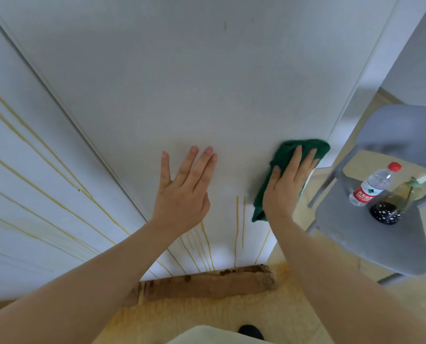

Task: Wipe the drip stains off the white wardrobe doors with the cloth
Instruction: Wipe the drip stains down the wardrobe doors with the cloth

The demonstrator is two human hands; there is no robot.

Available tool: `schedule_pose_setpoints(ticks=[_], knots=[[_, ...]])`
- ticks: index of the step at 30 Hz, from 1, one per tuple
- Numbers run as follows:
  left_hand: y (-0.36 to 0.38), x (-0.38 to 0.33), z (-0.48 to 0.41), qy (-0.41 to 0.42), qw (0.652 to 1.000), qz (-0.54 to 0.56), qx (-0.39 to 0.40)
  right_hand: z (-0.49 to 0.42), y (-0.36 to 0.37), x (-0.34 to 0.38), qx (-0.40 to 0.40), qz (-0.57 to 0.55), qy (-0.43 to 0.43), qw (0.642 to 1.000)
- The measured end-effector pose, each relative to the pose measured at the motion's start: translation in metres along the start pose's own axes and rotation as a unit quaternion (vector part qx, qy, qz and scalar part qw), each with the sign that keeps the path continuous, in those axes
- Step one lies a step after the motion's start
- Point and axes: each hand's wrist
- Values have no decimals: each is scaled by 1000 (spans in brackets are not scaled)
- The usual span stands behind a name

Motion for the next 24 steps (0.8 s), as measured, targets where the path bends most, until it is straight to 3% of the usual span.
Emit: schedule_pose_setpoints(ticks=[1, 3, 6, 9, 15, 18, 22, 24], knots=[[-1, -1, 0, -5, 1000, -3, 0, 8, 4, 10, 10, -65, 105, 992], [-4, -1, -2, -18, 1000, -8, -9, 17, 9, 33, 5, -175, 300, 938], [-7, 3, -4, -30, 999, 1, -13, 11, 15, 48, -23, -287, 455, 843], [-5, 6, 1, -31, 1000, 5, 2, -2, 4, 30, -39, -344, 465, 815], [1, 18, 16, -35, 999, -15, 28, -14, -2, 11, -52, -270, 458, 846], [4, 21, 21, -11, 999, -20, 34, 4, 18, 21, -2, -273, 521, 809], [11, 19, 23, 14, 999, -7, 35, 23, 17, 39, 111, -355, 540, 755], [13, 16, 24, 28, 999, 6, 36, 18, 6, 29, 106, -360, 519, 768]])
Point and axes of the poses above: each hand's wrist, its own z-axis away from the middle knuckle, its own y-axis out of the palm, x = y × z, and after that the axes turned 9 degrees about -y, right-handed
